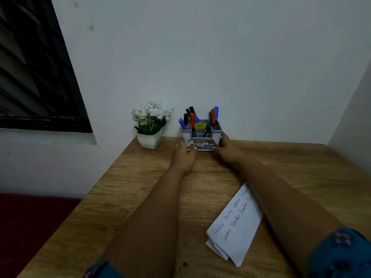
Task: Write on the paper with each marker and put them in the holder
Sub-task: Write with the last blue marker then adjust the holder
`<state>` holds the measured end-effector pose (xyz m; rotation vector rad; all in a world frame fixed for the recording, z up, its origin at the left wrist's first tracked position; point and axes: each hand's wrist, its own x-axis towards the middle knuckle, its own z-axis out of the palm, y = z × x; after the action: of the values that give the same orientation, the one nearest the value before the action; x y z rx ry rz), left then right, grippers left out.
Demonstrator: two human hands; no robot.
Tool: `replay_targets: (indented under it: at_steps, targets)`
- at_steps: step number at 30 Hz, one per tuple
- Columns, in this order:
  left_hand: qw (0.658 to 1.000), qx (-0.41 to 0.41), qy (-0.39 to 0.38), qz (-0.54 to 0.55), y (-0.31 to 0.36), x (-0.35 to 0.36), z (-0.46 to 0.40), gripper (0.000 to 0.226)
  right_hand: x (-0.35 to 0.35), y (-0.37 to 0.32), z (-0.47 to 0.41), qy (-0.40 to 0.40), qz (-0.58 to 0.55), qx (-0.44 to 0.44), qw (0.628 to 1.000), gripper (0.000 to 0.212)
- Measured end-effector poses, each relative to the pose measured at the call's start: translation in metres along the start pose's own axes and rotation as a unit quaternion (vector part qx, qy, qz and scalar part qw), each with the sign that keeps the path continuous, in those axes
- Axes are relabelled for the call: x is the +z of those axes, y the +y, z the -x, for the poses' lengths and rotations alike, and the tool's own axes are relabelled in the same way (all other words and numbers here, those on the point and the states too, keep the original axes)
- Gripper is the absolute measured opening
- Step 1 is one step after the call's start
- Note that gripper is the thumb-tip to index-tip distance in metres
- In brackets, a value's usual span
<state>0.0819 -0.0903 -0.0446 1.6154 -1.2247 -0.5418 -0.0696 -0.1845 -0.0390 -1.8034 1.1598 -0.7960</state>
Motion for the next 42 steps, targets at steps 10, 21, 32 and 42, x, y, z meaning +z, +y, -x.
replay_targets:
  at_steps: [10, 21, 32, 42]
  targets:
    - [1.000, -0.027, -0.011, -0.003, -0.013, 0.003, -0.017, 0.071, 0.011, 0.005, -0.008, 0.094, 0.051, -0.029, 0.994, 0.057]
    - [0.999, -0.028, 0.040, 0.006, -0.014, 0.000, -0.022, 0.058, 0.010, 0.005, -0.003, 0.107, 0.075, -0.033, 0.991, 0.046]
    - [0.998, -0.029, 0.056, 0.013, -0.015, 0.001, -0.022, 0.054, 0.011, 0.003, -0.001, 0.124, 0.089, -0.037, 0.988, 0.045]
    - [0.998, -0.031, 0.051, -0.008, -0.012, 0.001, -0.022, 0.058, 0.013, 0.003, 0.000, 0.132, 0.090, -0.043, 0.986, 0.045]
